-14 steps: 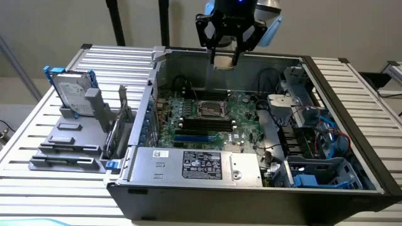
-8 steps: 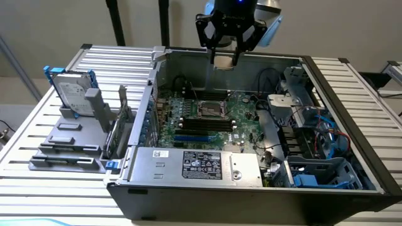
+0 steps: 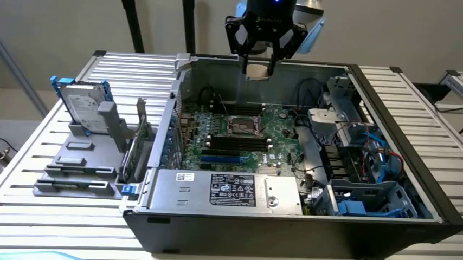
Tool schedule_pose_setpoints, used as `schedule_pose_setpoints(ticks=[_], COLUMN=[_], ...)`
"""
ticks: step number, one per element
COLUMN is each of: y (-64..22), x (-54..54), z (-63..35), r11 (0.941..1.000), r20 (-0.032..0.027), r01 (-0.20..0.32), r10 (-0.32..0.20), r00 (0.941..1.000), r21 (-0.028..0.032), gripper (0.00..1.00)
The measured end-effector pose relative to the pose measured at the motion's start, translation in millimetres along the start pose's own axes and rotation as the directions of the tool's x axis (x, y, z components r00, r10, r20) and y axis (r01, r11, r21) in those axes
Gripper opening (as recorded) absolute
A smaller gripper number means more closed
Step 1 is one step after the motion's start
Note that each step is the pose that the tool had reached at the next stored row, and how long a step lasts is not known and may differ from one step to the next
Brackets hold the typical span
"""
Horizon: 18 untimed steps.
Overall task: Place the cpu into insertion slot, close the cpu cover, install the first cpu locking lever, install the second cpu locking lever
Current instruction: 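Place the cpu into insertion slot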
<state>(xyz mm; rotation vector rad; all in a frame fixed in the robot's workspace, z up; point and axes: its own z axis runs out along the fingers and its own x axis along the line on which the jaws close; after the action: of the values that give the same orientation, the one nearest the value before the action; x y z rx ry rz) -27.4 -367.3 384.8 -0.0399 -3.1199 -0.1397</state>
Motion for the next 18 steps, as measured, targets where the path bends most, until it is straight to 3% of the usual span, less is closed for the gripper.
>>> schedule_pose_setpoints(ticks=[3, 12, 18], y=[6.2, 37.7, 44.2], x=[0.2, 0.7, 0.7], z=[3.7, 17.7, 28.2], r11=[1.0, 0.9998, 0.9997], r20=[0.0, 0.0005, 0.0], r01=[0.0, 0.0, 0.007], r10=[0.0, 0.0, -0.007], r00=[1.0, 1.0, 1.0], r21=[0.0034, 0.0191, 0.0221], gripper=[0.55, 0.55, 0.55])
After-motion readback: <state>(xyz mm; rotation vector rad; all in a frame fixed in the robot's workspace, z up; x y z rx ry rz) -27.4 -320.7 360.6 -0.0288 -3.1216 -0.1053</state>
